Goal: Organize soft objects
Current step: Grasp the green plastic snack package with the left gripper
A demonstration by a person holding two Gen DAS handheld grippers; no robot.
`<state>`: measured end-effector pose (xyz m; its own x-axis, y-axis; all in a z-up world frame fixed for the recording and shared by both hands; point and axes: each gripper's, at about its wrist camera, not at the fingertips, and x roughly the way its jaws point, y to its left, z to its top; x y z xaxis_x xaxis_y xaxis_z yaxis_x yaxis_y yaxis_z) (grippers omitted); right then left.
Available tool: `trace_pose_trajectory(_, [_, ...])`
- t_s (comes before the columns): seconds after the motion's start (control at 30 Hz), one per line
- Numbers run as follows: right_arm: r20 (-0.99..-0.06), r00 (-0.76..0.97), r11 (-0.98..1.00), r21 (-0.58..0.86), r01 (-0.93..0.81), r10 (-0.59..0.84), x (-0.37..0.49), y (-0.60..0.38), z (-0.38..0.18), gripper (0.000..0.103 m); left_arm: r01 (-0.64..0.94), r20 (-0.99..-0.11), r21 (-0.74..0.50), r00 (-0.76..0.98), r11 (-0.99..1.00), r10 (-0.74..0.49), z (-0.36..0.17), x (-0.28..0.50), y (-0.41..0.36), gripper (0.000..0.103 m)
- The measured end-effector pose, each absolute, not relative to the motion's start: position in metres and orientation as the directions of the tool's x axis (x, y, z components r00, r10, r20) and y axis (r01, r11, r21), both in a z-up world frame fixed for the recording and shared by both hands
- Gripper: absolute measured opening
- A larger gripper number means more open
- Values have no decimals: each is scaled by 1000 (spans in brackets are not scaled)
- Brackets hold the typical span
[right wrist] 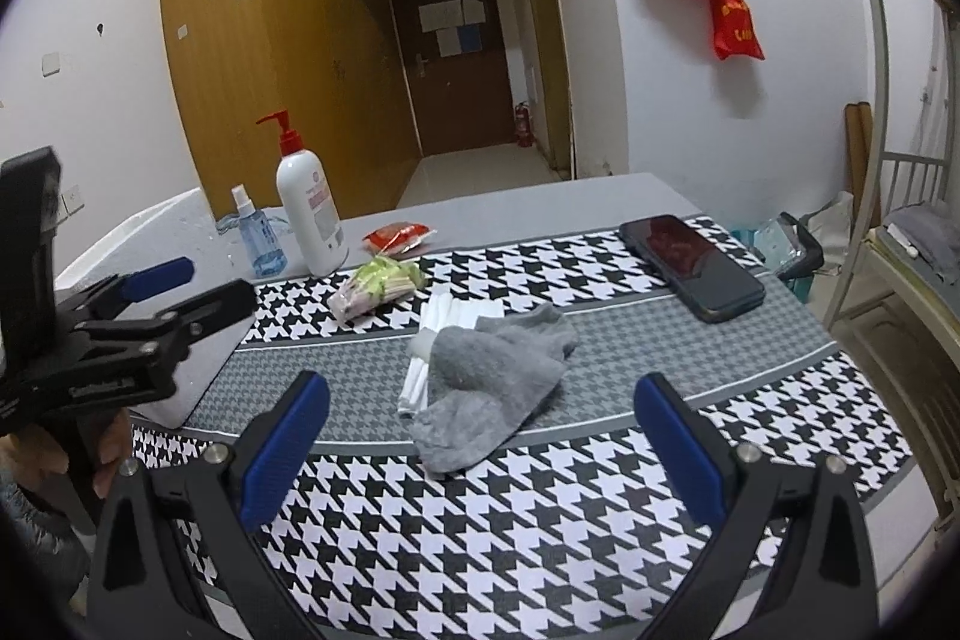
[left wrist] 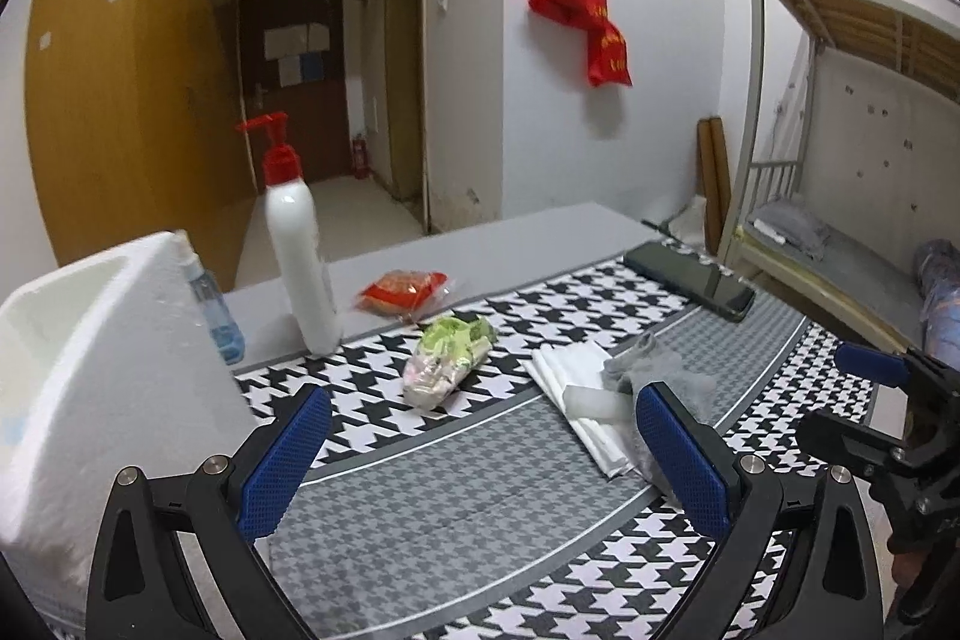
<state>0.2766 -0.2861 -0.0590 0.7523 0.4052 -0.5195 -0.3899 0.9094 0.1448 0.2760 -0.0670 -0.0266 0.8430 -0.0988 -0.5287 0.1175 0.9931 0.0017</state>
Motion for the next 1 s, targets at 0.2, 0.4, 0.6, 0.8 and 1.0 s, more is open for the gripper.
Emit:
trace_pose_trajectory(0.2, [-550, 729, 906, 145, -397, 407, 290, -286, -69, 102, 87, -570, -24, 817, 996, -85, -40, 307, -63, 102])
trace_pose_trajectory(0.4, [-561, 716, 903, 159, -400, 416, 301, -289, -75, 102, 71, -623, -14, 779, 997, -65, -58, 337, -61, 101])
trace_pose_trajectory(0.6, [-581, 699, 902, 173, -395, 417, 312, -293, -84, 102, 71, -650, 5, 758, 997, -51, -72, 360, -61, 90])
trace_pose_trajectory(0.8, [-585, 686, 894, 179, -410, 432, 316, -294, -87, 102, 59, -660, 40, 751, 997, -18, -84, 375, -56, 81])
trace_pose_trajectory(1.0, [-602, 671, 892, 180, -415, 434, 321, -290, -91, 102, 68, -693, -8, 718, 998, -55, -89, 391, -49, 76])
